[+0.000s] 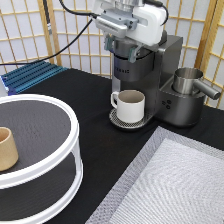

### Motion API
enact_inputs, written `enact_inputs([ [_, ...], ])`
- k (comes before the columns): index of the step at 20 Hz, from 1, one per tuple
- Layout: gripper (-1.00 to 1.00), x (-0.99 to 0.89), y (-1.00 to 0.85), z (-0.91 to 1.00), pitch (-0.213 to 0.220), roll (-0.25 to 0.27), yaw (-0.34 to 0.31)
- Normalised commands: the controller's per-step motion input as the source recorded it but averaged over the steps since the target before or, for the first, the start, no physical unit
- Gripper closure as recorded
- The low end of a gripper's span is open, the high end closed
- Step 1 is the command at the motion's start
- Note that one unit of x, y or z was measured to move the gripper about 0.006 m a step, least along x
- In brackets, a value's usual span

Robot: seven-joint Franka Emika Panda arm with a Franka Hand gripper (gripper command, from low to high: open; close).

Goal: Make coffee

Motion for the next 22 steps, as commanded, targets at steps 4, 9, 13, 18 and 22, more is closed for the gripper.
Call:
enact_inputs([
  [4, -1.00, -0.14, -0.17, -0.82, -0.045, -0.080, 0.015],
  [9, -1.00, -0.17, -0.20, -0.95, -0.048, -0.045, 0.003],
  [13, -1.00, -0.14, -0.13, -1.00, -0.023, -0.033, 0.008],
  [18, -1.00, -0.17, 0.30, -0.80, -0.009, -0.126, 0.001],
  [22, -1.00, -0.52, -0.01, 0.50, -0.025, -0.120, 0.051],
])
